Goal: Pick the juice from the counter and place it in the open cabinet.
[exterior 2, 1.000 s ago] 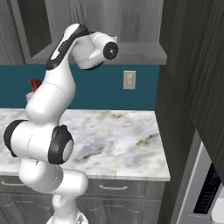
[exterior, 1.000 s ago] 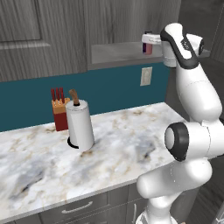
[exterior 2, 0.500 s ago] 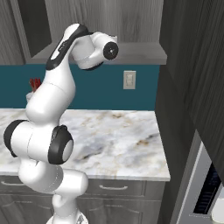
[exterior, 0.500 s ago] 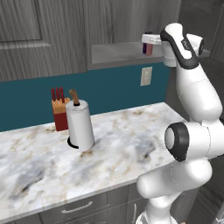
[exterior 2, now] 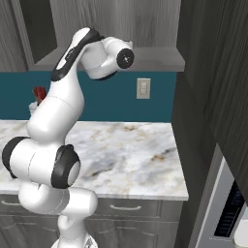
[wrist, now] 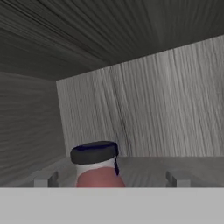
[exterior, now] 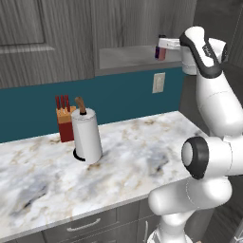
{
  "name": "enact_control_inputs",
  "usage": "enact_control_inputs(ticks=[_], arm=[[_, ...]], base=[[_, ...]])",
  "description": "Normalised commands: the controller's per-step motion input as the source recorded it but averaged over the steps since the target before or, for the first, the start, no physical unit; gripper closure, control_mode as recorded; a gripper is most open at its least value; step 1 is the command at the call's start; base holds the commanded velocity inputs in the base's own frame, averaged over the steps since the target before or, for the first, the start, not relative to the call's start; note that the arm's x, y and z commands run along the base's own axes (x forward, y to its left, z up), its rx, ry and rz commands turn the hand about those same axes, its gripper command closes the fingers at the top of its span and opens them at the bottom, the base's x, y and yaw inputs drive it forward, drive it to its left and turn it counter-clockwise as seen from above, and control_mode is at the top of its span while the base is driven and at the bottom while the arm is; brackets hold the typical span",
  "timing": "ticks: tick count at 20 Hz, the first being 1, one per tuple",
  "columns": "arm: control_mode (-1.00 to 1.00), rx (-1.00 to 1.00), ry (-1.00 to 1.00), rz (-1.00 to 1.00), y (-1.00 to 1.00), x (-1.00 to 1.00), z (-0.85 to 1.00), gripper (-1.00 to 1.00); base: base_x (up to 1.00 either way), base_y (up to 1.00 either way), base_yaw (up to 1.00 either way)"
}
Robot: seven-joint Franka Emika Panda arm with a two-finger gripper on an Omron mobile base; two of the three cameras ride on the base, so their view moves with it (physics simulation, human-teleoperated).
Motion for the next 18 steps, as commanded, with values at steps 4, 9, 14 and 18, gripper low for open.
enact_control_inputs(ticks=[4, 9, 14, 18], arm=[[-1.0, 0.0, 0.0, 0.0, -0.29, -0.4, 0.0, -1.0], [-1.0, 0.0, 0.0, -0.03, -0.26, -0.77, 0.0, -1.0], [-1.0, 0.0, 0.0, -0.11, -0.07, -1.0, 0.0, -1.0], [-1.0, 0.0, 0.0, -0.2, 0.06, -0.88, -0.01, -1.0]], base=[[0.0, 0.0, 0.0], [0.0, 0.0, 0.0], [0.0, 0.0, 0.0], [0.0, 0.0, 0.0]])
